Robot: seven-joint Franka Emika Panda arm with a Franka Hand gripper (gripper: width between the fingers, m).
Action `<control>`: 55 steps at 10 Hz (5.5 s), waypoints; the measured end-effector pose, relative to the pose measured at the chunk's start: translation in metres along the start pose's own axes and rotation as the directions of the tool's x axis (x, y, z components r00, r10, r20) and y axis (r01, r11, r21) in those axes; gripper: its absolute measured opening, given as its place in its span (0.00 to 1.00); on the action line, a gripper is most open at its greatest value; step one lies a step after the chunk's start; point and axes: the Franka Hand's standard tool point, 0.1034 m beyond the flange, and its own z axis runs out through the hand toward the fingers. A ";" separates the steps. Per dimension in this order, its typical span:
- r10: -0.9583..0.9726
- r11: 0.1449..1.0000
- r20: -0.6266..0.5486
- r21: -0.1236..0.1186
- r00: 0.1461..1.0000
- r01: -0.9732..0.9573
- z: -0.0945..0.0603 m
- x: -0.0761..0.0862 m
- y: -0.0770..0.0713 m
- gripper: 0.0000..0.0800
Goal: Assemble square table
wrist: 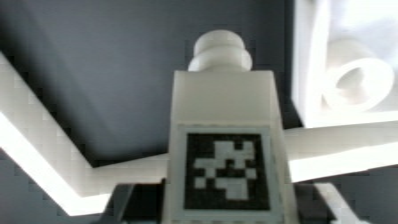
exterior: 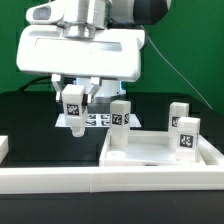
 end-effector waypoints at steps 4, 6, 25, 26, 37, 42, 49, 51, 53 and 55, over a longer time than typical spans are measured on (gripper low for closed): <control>-0.040 0.999 -0.014 0.019 0.999 0.040 -0.002 0.000 -0.023 0.36; -0.169 0.985 -0.018 0.031 0.985 0.170 -0.005 0.016 -0.049 0.36; -0.143 0.988 -0.196 0.032 0.970 0.152 0.011 0.017 -0.064 0.36; -0.145 0.987 -0.195 0.034 0.970 0.154 0.011 0.016 -0.067 0.36; -0.182 0.981 -0.197 0.026 0.963 0.191 0.029 0.003 -0.081 0.36; -0.183 0.982 -0.246 0.010 0.952 0.191 0.034 -0.002 -0.085 0.36; -0.187 0.981 -0.239 0.009 0.953 0.194 0.030 0.000 -0.080 0.81; -0.180 0.982 -0.237 0.019 0.955 0.189 0.016 0.003 -0.078 0.81; -0.174 0.982 -0.223 0.032 0.959 0.185 0.004 0.005 -0.078 0.81; -0.176 0.982 -0.192 0.039 0.965 0.186 0.007 0.002 -0.079 0.81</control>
Offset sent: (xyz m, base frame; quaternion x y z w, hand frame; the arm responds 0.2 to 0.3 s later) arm 0.0202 0.0360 0.0121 0.0228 0.0118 -0.0105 0.9996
